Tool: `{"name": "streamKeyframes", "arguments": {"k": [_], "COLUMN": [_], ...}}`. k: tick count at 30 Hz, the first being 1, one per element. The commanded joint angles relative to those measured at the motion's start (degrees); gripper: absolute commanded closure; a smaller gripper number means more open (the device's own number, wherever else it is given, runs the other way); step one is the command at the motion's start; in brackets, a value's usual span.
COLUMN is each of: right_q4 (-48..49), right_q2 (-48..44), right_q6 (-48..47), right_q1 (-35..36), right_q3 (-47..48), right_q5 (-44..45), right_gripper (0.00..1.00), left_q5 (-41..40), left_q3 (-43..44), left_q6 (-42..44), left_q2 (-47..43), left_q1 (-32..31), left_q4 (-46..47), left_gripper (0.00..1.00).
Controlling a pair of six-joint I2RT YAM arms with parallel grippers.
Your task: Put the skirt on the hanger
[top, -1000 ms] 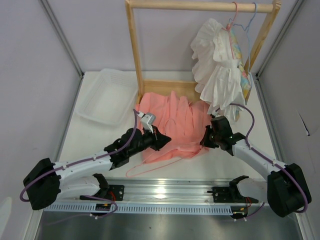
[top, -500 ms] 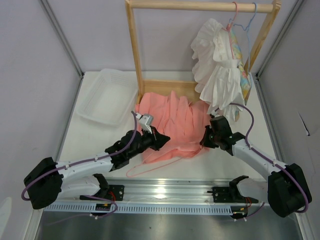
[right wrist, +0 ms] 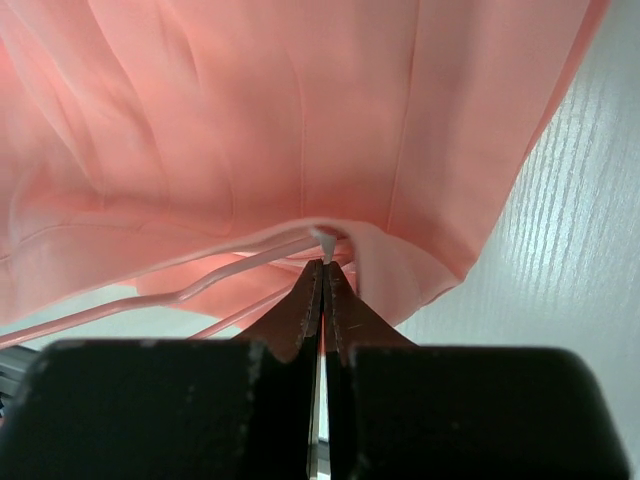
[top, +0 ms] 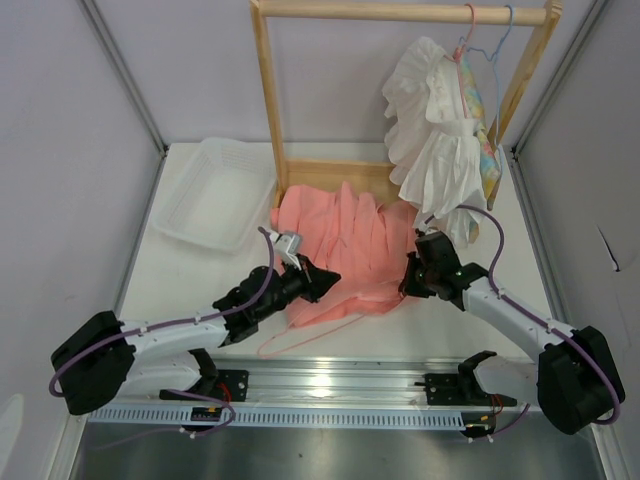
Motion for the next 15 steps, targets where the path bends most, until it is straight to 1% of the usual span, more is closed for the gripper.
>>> {"name": "streamKeyframes", "arguments": {"k": [1, 6, 9, 10, 12, 15], "right_q4": [-1.4, -2.3, -2.5, -2.8, -3.4, -3.8], "right_q2": [-0.5, 0.3, 0.8, 1.5, 1.9, 1.6], "right_q6": [0.4, 0.4, 0.4, 0.3, 0.3, 0.3], "right_q1": [0.8, 1.3, 1.3, 1.4, 1.5, 1.8], "right_q3": [3.1, 3.9, 4.6, 5.0, 5.1, 5.1], "right_q5": [1.5, 3.6, 4.0, 4.2, 4.8, 5.5], "right_gripper": [1.00, 1.00, 1.00, 1.00, 1.00, 1.00], "left_q5": [0.7, 2.0, 3.2, 3.4, 5.2, 5.9], "left_q3": [-0.8, -2.3, -3.9, -5.1, -6.8, -8.4], "left_q6": [-1.8, -3.1, -4.0, -4.3, -4.4, -4.0], "left_q2": [2.0, 4.9, 6.7, 7.4, 7.7, 7.8], "left_q1": [-0.4, -1.1, -1.5, -1.6, -1.6, -1.6], "left_q4": [8.3, 13.0, 18.2, 22.6, 27.1, 30.3], "left_gripper": [1.00, 1.00, 1.00, 1.00, 1.00, 1.00]}}
